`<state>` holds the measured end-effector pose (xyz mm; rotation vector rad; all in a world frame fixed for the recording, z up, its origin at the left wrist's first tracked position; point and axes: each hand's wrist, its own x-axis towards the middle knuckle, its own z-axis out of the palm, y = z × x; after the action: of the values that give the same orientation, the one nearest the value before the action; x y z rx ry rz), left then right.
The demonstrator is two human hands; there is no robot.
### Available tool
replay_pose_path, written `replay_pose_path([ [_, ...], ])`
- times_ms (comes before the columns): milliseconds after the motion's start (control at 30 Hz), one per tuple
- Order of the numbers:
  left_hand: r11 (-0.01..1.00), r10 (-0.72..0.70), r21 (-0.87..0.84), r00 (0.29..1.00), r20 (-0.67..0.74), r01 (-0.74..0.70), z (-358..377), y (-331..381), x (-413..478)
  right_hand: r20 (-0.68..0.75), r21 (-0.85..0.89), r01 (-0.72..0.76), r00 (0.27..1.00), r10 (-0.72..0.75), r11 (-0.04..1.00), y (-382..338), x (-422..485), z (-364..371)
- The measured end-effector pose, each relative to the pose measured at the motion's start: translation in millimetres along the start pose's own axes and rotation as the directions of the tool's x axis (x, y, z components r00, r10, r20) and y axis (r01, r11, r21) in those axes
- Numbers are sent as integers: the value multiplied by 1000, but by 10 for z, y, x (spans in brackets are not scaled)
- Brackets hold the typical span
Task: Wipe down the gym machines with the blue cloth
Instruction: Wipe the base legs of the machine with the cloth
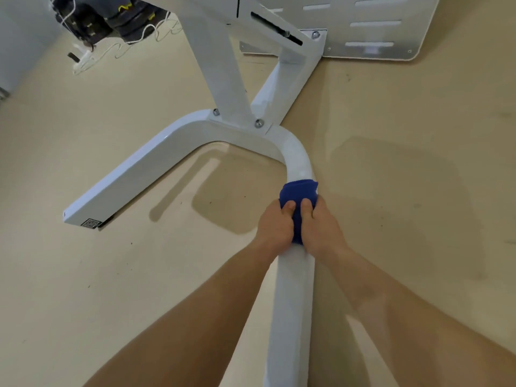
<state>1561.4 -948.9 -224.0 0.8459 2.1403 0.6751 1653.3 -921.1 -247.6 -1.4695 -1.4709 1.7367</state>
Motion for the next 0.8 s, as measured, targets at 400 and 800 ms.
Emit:
replay_pose_path([
  [400,922,-246,-355,941,-233,153,29,777,1276,257,-348,139,965,-48,927,-850,1724,-143],
  [800,934,-196,-344,940,-281,92,-3,739,1289,366,-291,295,913,-179,910,-857,1845,-184],
])
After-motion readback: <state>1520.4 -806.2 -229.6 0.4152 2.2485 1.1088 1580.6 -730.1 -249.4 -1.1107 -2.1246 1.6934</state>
